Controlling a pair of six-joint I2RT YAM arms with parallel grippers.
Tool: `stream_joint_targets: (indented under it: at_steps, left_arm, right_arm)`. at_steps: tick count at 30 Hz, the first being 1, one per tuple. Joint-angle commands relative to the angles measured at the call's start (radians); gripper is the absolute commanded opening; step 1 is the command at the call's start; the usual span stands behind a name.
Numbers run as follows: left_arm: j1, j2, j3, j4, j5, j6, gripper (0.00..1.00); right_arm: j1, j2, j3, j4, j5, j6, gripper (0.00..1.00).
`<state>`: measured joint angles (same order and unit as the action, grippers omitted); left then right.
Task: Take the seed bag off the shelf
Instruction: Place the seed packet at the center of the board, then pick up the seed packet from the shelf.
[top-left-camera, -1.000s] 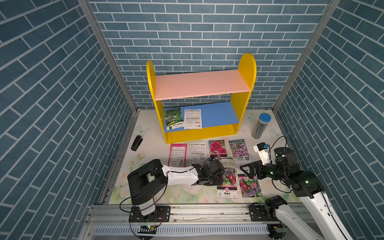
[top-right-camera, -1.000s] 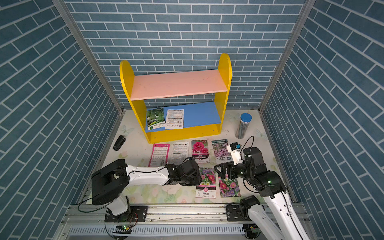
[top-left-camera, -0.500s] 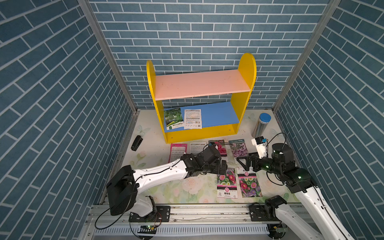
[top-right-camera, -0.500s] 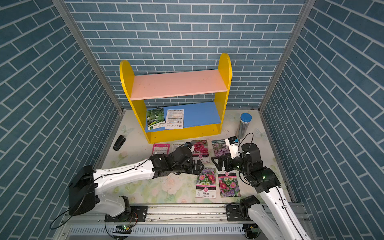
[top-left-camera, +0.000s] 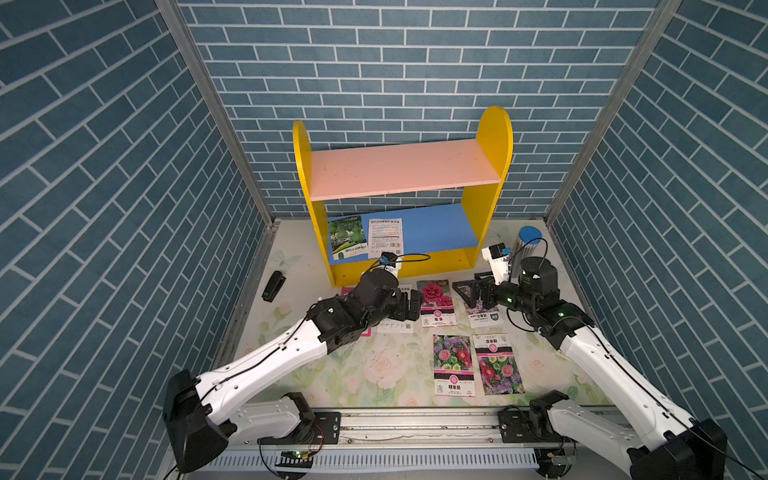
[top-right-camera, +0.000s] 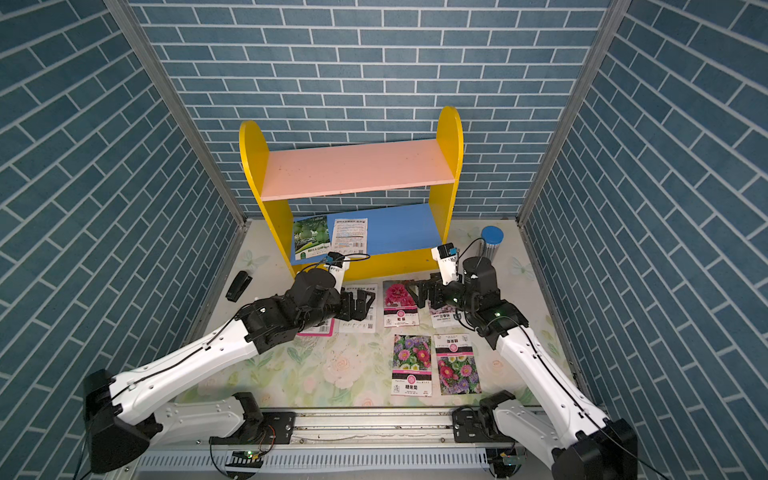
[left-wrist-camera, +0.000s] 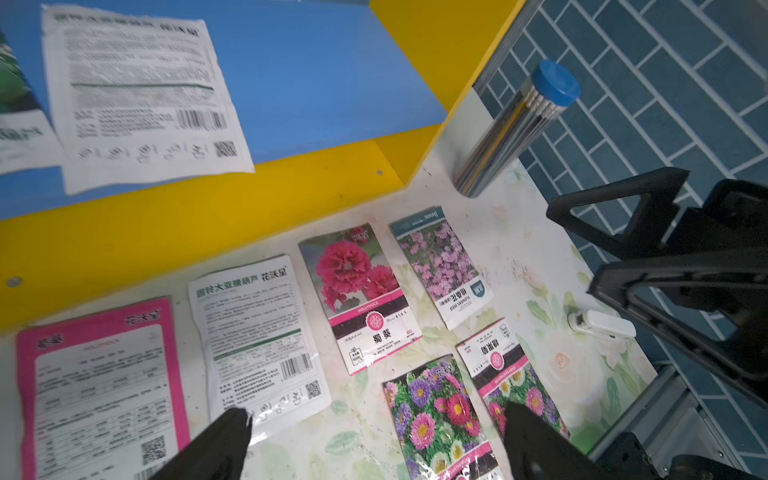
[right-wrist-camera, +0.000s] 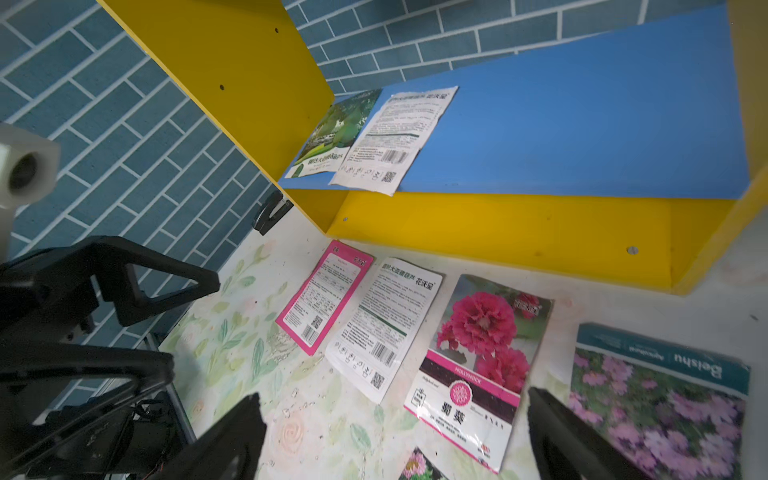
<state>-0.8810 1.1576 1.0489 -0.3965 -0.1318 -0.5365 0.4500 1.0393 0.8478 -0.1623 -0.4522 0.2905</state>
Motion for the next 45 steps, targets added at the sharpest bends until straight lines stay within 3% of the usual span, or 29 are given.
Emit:
stream_joint_targets:
  at_steps: [1,13,26,45]
  left_arm:
    - [0.029,-0.033,-0.005,-0.021,-0.069,0.069,1.00]
    - [0.259,0.067,0.024,0.115,-0.031,0.155,1.00]
    - [0.295,0.370,0.207,0.192,-0.108,0.185,1.00]
    - [0.316,0.584,0.321,0.227,-0.196,0.205,0.99]
  right_arm:
    - [0.039,0.061,0.065,0.115,0.045,-0.007,1.00]
    - [0.096,0.127,0.136,0.143,0.060,-0.009,1.00]
    - [0.104,-0.018,0.074,0.071,0.158,-0.012,1.00]
    - [0.104,-0.154,-0.021,-0.002,0.232,-0.012,1.00]
